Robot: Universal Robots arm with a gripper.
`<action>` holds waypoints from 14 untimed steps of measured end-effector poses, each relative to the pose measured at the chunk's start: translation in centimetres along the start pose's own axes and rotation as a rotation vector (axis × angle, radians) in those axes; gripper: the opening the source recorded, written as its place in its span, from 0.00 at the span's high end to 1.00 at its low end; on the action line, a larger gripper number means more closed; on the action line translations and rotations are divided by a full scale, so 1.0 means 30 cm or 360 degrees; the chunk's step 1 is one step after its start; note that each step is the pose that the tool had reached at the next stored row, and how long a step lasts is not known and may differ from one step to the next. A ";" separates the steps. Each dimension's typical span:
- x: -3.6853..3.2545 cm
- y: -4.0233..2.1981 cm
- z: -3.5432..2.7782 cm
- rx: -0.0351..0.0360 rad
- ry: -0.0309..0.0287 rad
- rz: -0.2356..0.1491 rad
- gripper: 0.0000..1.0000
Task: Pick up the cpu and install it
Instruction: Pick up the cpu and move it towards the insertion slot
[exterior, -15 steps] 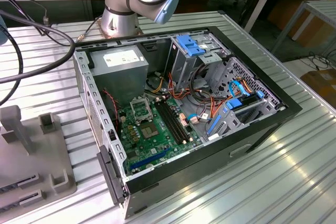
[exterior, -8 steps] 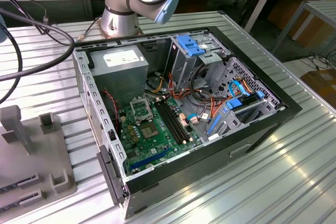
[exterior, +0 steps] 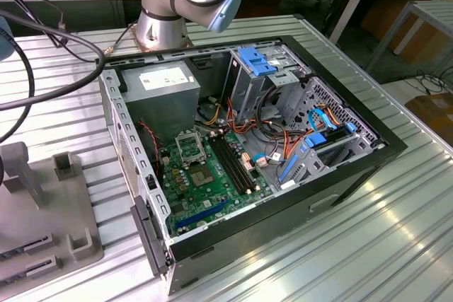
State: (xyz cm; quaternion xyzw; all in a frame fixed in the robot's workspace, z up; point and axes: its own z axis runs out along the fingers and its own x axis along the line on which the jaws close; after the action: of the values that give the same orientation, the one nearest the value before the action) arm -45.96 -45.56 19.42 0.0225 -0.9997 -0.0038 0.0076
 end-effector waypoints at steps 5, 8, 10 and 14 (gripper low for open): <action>0.000 0.000 0.003 0.0000 -0.00001 0.0016 0.44; 0.000 0.000 0.004 0.0000 -0.00001 0.0017 0.51; 0.000 0.000 0.004 0.0000 -0.00001 0.0017 0.51; 0.000 0.000 0.004 0.0000 -0.00002 0.0017 0.53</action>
State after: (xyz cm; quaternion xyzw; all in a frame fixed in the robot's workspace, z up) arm -45.95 -45.56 19.30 0.0171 -0.9998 -0.0039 0.0075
